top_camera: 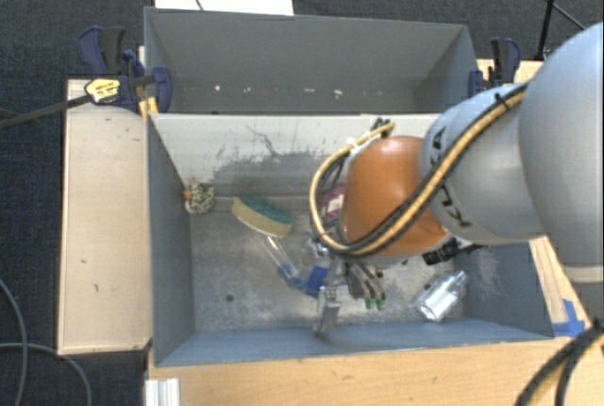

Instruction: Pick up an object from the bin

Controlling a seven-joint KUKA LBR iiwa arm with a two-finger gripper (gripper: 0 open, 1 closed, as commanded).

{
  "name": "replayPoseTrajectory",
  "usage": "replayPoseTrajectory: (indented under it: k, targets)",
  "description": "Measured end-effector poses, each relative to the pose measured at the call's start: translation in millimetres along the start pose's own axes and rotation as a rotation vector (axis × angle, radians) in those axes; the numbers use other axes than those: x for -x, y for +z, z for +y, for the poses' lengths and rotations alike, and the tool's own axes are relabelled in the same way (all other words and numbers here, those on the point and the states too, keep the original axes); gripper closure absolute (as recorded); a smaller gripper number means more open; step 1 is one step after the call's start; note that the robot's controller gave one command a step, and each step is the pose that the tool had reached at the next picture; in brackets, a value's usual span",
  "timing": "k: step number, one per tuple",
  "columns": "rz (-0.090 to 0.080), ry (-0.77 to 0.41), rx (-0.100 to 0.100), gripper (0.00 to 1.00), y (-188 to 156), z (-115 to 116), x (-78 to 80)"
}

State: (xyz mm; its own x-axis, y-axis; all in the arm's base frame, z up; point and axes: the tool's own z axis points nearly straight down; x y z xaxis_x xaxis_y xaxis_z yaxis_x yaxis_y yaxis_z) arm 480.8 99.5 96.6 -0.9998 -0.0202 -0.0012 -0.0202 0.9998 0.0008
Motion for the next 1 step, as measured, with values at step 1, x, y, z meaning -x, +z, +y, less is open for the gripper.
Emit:
replayPoseTrajectory:
  k: [1]
  targets:
    - [-0.003,0.102,-0.001,0.00,27.1,-32.1,38.1]
